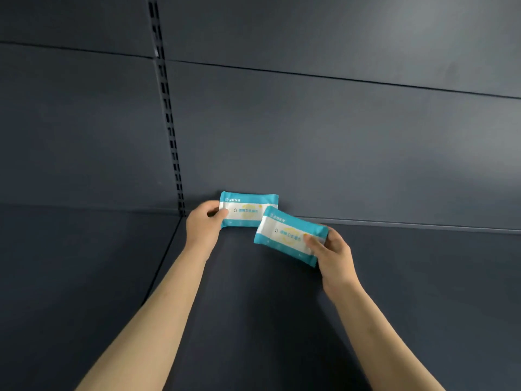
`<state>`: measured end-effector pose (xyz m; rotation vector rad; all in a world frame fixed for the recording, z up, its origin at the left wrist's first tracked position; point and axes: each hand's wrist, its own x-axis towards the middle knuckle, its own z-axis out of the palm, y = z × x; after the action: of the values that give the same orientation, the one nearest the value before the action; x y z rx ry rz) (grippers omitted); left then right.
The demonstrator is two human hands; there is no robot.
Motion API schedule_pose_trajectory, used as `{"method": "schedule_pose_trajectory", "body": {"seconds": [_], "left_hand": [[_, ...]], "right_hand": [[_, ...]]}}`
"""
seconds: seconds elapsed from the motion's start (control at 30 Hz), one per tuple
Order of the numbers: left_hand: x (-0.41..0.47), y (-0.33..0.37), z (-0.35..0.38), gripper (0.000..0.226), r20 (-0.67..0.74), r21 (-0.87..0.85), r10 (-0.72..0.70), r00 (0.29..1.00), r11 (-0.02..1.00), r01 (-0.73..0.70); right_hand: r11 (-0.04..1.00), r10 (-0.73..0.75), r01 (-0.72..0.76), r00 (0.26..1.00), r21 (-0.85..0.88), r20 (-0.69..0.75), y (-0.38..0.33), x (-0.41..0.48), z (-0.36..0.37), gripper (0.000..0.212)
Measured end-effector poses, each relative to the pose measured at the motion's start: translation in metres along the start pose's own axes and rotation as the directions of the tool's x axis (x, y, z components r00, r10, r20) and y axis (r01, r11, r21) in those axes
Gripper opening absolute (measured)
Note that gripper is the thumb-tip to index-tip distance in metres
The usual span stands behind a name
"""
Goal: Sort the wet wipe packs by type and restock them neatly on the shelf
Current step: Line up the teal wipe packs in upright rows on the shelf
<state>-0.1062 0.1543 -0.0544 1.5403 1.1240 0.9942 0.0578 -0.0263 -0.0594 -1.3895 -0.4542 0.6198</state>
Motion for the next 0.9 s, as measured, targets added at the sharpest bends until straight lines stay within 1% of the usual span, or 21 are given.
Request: {"method": "schedule_pose_trajectory", "body": {"seconds": [0.1, 0.27, 0.37, 0.43, 0.5, 0.63, 0.8, 0.9], "left_hand": [[0.009, -0.005, 0.000, 0.013, 0.001, -0.035, 0.016, 1.000, 0.999, -0.016], [0.013, -0.010, -0.006, 0.026, 0.017, -0.081, 0.031, 0.999, 0.996, -0.029], [0.011, -0.011, -0.006, 0.022, 0.063, 0.004, 0.079, 0.995, 0.997, -0.080], [0.012, -0.011, -0.004, 0.028, 0.072, 0.073, 0.129, 0.989, 0.988, -0.134], [0.012, -0.012, -0.003, 0.031, 0.053, 0.103, 0.160, 0.986, 0.981, -0.165], [0.010, -0.011, 0.000, 0.022, 0.042, 0.143, 0.191, 0.981, 0.970, -0.195], [0.011, -0.010, 0.006, 0.017, -0.018, 0.139, 0.211, 0.977, 0.968, -0.207], [0.012, -0.011, 0.006, 0.017, -0.015, 0.141, 0.195, 0.981, 0.971, -0.191]], "right_hand": [[0.995, -0.026, 0.027, 1.000, -0.096, 0.012, 0.003, 0.015, 0.025, 0.013], [0.964, -0.124, 0.125, 0.992, -0.234, 0.019, 0.006, 0.037, 0.064, 0.017], [0.938, -0.190, 0.190, 0.981, -0.291, 0.030, 0.009, 0.051, 0.078, 0.028], [0.899, -0.243, 0.236, 0.970, -0.369, 0.028, 0.013, 0.056, 0.084, 0.035], [0.856, -0.291, 0.265, 0.957, -0.443, 0.010, 0.018, 0.057, 0.087, 0.039], [0.836, -0.318, 0.272, 0.948, -0.477, -0.016, 0.021, 0.052, 0.088, 0.035], [0.795, -0.386, 0.321, 0.922, -0.515, -0.021, 0.018, 0.048, 0.091, 0.032], [0.833, -0.344, 0.278, 0.937, -0.479, -0.054, 0.016, 0.047, 0.092, 0.036]]}}
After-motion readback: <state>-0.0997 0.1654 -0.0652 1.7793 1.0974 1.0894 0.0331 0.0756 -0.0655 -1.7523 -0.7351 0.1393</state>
